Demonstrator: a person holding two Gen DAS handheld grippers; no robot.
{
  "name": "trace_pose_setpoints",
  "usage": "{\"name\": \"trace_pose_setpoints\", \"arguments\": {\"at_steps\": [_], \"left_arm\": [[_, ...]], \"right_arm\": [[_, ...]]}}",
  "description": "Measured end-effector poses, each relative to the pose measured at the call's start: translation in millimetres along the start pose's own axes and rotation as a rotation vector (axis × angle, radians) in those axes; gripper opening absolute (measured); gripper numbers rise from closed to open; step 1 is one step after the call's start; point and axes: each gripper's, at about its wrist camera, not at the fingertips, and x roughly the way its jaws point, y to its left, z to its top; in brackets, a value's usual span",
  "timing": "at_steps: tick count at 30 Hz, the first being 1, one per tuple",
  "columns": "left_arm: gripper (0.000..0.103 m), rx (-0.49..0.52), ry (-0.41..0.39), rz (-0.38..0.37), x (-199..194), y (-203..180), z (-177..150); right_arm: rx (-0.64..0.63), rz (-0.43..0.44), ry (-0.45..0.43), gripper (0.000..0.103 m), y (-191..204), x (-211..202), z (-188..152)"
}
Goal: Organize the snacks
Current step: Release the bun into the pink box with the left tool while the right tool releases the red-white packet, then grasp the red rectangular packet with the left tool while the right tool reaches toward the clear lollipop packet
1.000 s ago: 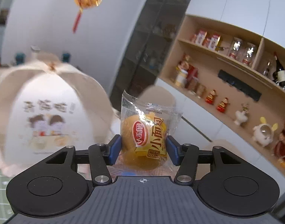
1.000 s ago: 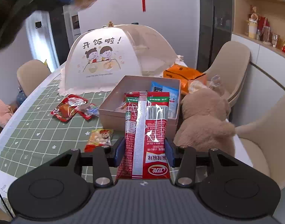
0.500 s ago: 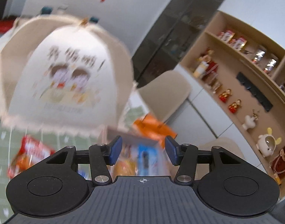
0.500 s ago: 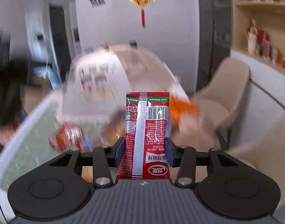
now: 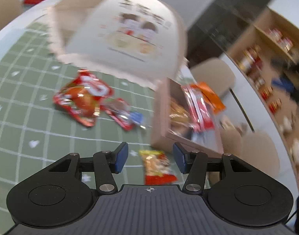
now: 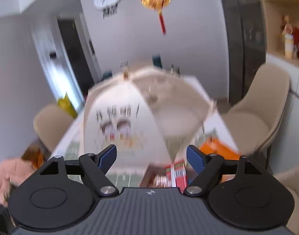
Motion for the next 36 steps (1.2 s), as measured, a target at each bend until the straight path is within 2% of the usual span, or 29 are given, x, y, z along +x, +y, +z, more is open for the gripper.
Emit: {"name": "trace_pose_setpoints", "arguments": {"at_steps": [4, 7, 11, 16, 21, 23, 25, 27, 28, 29, 33, 35, 36], "left_arm": [[0.055, -0.026, -0.033, 0.049, -13, 15, -7], [0.055, -0.018, 0.002, 0.061, -18, 26, -23], [0.056, 0.028, 0.054, 0.112, -26, 41, -34], [0.056, 0.008, 0.044, 0.125, -51, 67, -40], [0.055, -0.018, 0.081, 0.113, -60, 92, -47], [0.055, -0.037, 0.089, 0.105, -60, 101, -46], [0.055, -0.052, 0.099, 0.094, -58, 108, -43], [0.055, -0.048, 0.107, 0.088, -54, 111, -40], [0.055, -0.046, 0.110, 0.086, -52, 111, -39], [0.055, -0.049, 0.114, 0.080, -50, 114, -37], [0.055, -0.045, 0.130, 0.055, -38, 114, -35], [0.055, -0.033, 0.140, 0.046, -32, 109, -36], [0.055, -0.026, 0.147, 0.041, -28, 106, -37]], "right_arm": [[-0.095, -0.005, 0.118, 0.079, 27, 50, -38], [-0.166, 0.049, 0.202, 0.079, 60, 93, -56], [-0.245, 0.136, 0.310, 0.079, 109, 156, -82], [-0.266, 0.124, 0.460, 0.077, 145, 232, -103], [-0.210, 0.043, 0.520, 0.076, 150, 284, -120], [-0.178, 0.031, 0.537, 0.070, 148, 297, -126], [-0.188, 0.026, 0.540, 0.068, 151, 302, -132], [-0.220, 0.031, 0.540, 0.059, 156, 298, -134], [-0.210, 0.048, 0.550, 0.045, 158, 293, -136], [-0.196, 0.066, 0.561, 0.037, 159, 289, -136], [-0.150, 0.162, 0.609, 0.028, 162, 254, -160], [-0.143, 0.204, 0.632, 0.019, 164, 230, -178], [-0.138, 0.234, 0.642, 0.018, 165, 218, -187]]}}
